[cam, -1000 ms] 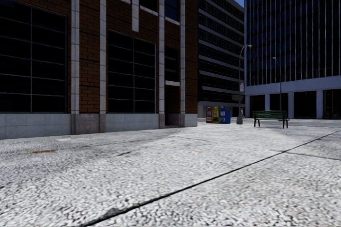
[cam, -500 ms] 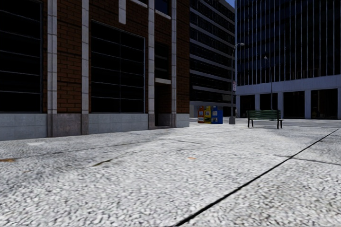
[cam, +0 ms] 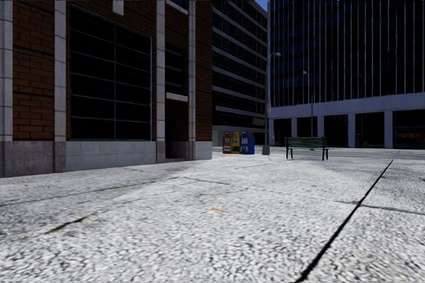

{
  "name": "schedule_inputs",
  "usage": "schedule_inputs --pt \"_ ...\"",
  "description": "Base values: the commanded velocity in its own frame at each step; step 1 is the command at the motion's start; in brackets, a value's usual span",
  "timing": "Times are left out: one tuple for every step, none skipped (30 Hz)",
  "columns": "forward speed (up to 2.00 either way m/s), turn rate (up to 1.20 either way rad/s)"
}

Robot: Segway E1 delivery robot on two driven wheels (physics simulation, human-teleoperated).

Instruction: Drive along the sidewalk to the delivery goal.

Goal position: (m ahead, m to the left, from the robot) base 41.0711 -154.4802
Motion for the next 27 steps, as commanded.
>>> schedule_inputs --pt "1.31 -0.37" --pt "1.31 -0.37" --pt "1.31 -0.38" --pt "1.31 -0.42" --pt "1.31 -0.47" --pt "1.31 -0.47" --pt "1.31 -0.49" --pt "1.31 -0.49" --pt "1.31 -0.49" --pt "1.31 -0.49" --pt "1.31 -0.49" --pt "1.31 -0.49" --pt "1.31 -0.49" --pt "1.31 -0.49" --pt "1.31 -0.49" --pt "1.31 -0.49" --pt "1.31 -0.49" --pt "1.31 -0.49" --pt "1.31 -0.49" --pt "1.31 -0.49" --pt "1.31 -0.49" --pt "1.31 -0.49" --pt "1.32 -0.49" --pt "1.32 -0.49" --pt "1.33 -0.49" --pt "1.33 -0.49" --pt "1.39 -0.49"
